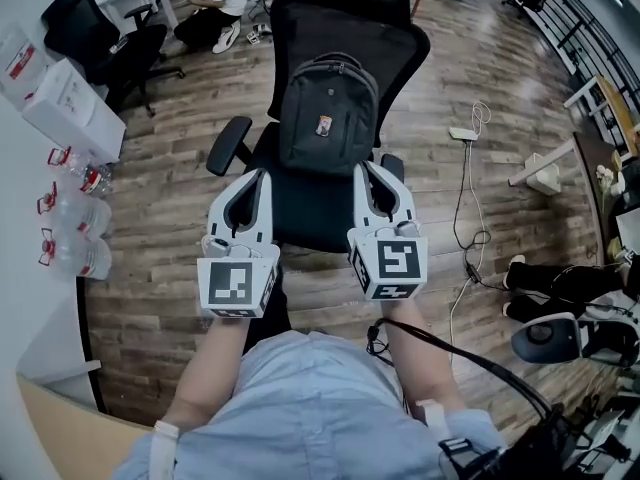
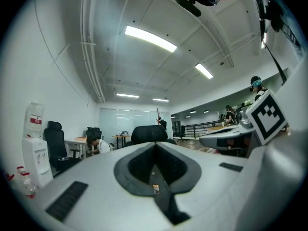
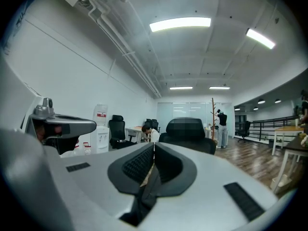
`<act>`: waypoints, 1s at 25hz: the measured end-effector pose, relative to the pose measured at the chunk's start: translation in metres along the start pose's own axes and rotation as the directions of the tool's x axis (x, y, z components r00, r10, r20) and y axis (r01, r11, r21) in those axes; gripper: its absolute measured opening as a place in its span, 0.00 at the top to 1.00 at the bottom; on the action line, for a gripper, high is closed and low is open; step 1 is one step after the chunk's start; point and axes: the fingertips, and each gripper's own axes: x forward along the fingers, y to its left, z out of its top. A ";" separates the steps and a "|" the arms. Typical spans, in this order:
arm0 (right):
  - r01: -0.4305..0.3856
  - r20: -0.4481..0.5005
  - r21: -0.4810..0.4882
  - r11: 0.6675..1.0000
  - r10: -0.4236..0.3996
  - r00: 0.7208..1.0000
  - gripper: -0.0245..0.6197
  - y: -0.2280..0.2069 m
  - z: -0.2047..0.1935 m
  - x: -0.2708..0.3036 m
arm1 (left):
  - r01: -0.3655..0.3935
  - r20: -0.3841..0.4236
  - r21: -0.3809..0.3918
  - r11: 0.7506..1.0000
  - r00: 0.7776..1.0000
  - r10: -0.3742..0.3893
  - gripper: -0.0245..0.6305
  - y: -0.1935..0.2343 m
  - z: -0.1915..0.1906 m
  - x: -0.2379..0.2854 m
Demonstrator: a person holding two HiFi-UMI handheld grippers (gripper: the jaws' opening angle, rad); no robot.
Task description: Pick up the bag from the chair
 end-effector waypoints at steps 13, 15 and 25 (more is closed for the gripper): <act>0.195 -0.010 -0.015 0.981 -0.195 0.981 0.96 -0.034 0.020 0.138 | 0.137 0.025 -0.028 0.990 0.990 -0.136 0.96 0.103 -0.005 0.134; 0.221 -0.004 -0.011 0.975 -0.221 0.975 0.96 -0.041 0.022 0.151 | 0.159 0.034 -0.025 0.987 0.987 -0.158 0.96 0.111 -0.003 0.149; 0.277 -0.042 0.010 0.961 -0.276 0.960 0.96 -0.072 0.006 0.176 | 0.181 -0.004 -0.031 0.983 0.983 -0.181 0.96 0.135 -0.021 0.196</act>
